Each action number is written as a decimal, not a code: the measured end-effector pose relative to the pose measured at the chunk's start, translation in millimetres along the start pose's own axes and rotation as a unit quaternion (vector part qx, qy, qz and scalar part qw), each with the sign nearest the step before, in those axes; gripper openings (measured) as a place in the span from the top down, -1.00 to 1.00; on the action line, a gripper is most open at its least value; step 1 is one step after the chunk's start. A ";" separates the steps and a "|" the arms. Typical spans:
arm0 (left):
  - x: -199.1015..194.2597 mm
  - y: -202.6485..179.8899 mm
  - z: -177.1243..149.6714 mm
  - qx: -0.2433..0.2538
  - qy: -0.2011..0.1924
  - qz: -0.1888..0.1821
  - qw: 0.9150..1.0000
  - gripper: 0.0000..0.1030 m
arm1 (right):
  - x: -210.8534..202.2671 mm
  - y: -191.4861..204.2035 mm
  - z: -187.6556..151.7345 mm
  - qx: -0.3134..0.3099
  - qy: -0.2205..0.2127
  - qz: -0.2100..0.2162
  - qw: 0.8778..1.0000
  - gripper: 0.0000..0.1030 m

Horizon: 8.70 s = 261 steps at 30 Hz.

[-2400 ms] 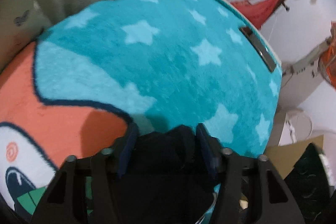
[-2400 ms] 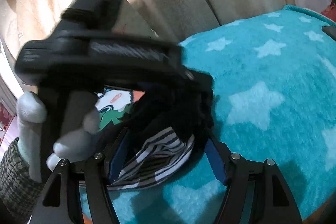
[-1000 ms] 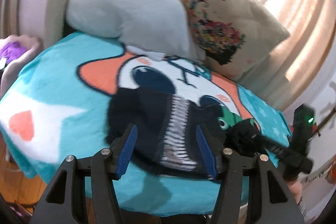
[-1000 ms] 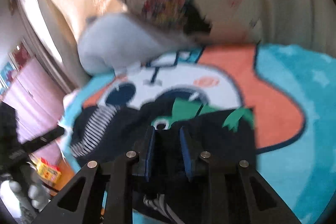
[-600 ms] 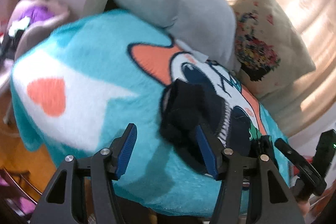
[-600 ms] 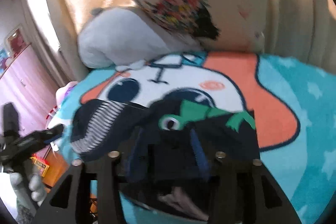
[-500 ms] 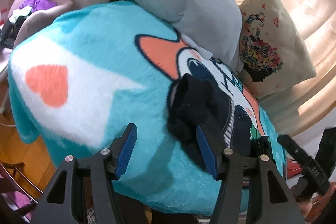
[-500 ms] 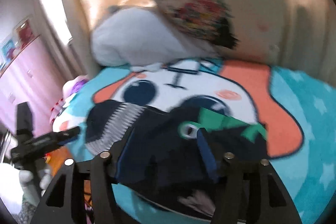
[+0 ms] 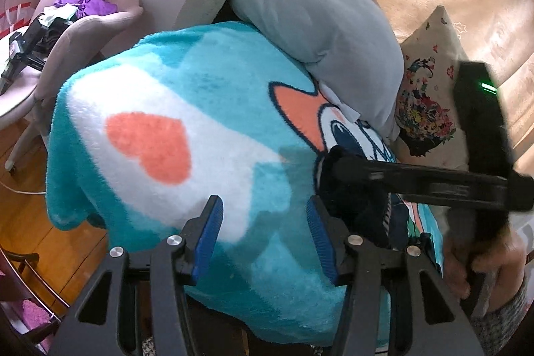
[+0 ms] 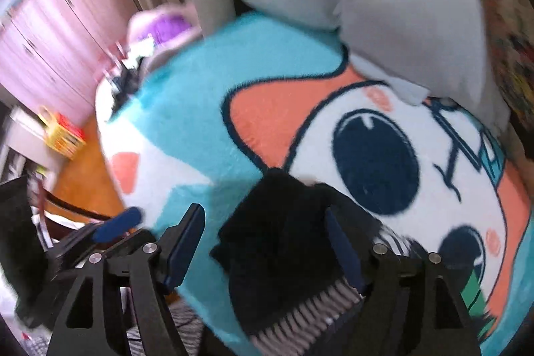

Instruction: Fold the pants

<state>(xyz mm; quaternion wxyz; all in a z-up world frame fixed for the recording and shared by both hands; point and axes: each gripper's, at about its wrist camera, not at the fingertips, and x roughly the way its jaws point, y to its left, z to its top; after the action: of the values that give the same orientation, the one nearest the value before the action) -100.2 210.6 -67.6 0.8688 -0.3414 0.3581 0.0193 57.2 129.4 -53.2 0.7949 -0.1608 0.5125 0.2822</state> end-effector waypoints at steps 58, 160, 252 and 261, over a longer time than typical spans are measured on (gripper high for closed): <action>60.9 -262.6 -116.4 0.322 0.145 -0.138 0.925 0.39 | -124.2 -280.4 -243.3 0.332 -0.210 0.035 0.919 -0.28; 138.1 -193.8 -50.8 0.207 0.164 -0.077 0.961 -0.23 | -92.2 -247.2 -306.1 0.398 -0.300 0.100 0.861 -0.68; 55.1 -253.0 -103.2 0.344 0.022 -0.087 0.935 0.45 | -126.8 -205.3 -260.4 0.299 -0.347 0.125 0.880 0.15; 48.2 -276.0 -83.1 0.363 -0.001 -0.101 0.926 0.45 | -158.8 -212.9 -238.6 0.270 -0.365 0.103 0.885 0.15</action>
<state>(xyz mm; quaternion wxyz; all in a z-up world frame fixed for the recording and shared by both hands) -38.2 -61.5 19.3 0.9312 -0.0365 0.3030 -0.1994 -35.0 -213.6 -17.6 0.9047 0.2288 0.2561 0.2520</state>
